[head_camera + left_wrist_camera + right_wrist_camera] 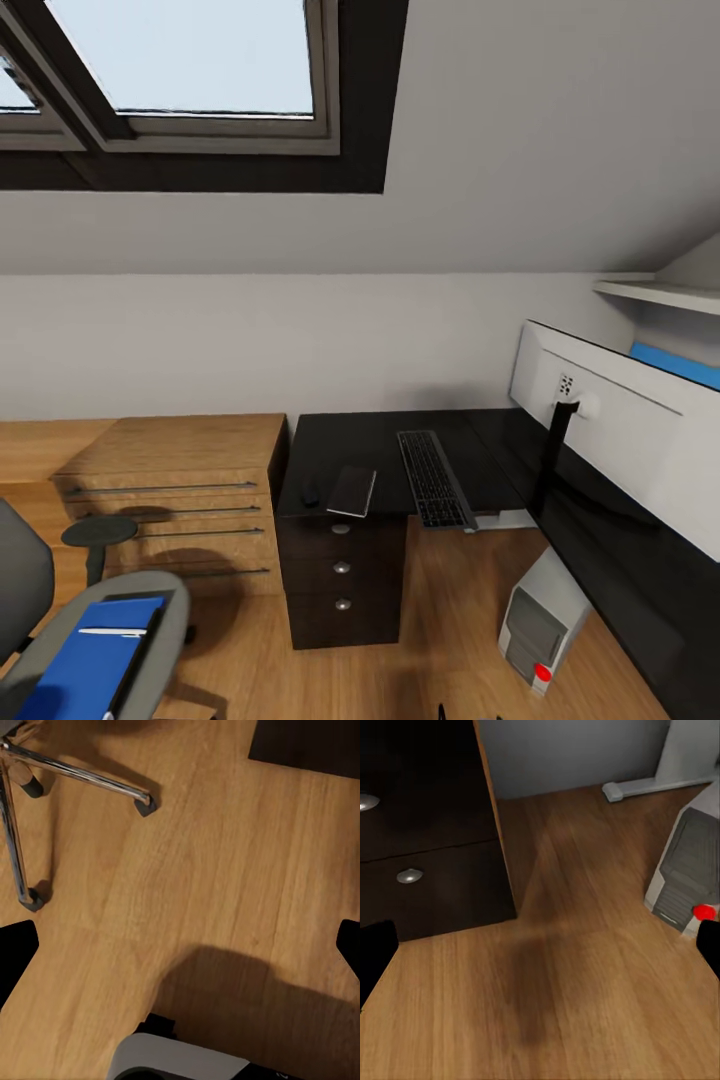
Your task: In the bedroom, organize the workspace by keeping the computer under the desk, ensuring the monitor is on the desk, placing the keyboard on the desk next to the monitor, placing the mouse on the desk next to the keyboard, moving the folder from the swivel chair onto the desk next to the mouse, stacking the notebook on top of the folder with the pen on top of the notebook, and positioning the swivel chair next to the desk.
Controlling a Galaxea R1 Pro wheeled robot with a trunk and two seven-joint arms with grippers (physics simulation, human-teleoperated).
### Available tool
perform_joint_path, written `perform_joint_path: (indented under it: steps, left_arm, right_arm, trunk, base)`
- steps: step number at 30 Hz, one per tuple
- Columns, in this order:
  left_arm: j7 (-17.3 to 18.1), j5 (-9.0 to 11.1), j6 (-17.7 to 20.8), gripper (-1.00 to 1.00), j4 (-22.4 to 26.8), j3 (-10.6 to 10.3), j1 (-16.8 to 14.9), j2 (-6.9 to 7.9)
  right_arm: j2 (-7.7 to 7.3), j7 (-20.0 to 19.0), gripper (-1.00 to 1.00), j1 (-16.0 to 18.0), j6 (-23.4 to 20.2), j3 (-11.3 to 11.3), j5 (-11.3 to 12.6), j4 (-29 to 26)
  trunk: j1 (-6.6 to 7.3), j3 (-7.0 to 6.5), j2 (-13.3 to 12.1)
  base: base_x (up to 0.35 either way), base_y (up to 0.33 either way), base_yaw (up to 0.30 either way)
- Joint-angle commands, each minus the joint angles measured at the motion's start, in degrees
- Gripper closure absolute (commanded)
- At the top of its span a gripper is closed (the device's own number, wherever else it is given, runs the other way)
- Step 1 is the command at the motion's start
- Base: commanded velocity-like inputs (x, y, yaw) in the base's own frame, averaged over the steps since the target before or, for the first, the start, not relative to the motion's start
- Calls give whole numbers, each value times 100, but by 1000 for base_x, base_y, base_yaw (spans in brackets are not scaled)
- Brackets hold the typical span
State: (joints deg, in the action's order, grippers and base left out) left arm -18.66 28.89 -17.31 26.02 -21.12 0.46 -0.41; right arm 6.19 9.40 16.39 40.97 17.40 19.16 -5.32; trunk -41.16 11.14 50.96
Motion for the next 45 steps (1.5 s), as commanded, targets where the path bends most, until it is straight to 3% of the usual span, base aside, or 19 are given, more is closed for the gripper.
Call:
perform_joint_path:
  steps: [1,11,13,16,18,45]
  left_arm:
    - [-41,54,-27,-100,9,-49,-2,6]
    - [-41,41,-78,-100,9,-48,-2,6]
    - [-41,40,-158,-100,9,-49,-2,6]
    - [-31,38,-442,-100,9,-60,-2,6]
    - [-27,36,-540,-100,9,-64,-2,6]
    - [-23,41,-669,-100,9,-68,-2,6]
  right_arm:
    - [2,34,-100,4,88,52,27,28]
    - [-1,35,-100,4,602,52,28,133]
    - [-2,35,-100,4,880,52,32,234]
    - [5,30,-100,4,1690,52,33,526]
    - [5,25,-100,0,1865,52,34,579]
    - [5,9,-100,-22,1903,52,44,628]
  trunk:
    - [22,-12,-37]
    - [241,-192,-438]
    - [285,-227,-518]
    - [351,-281,-638]
    - [395,-317,-718]
    - [988,-802,-1801]
  base:
    - [0,0,0]
    - [0,0,0]
    - [0,0,0]
    - [0,0,0]
    - [0,0,0]
    - [0,0,0]
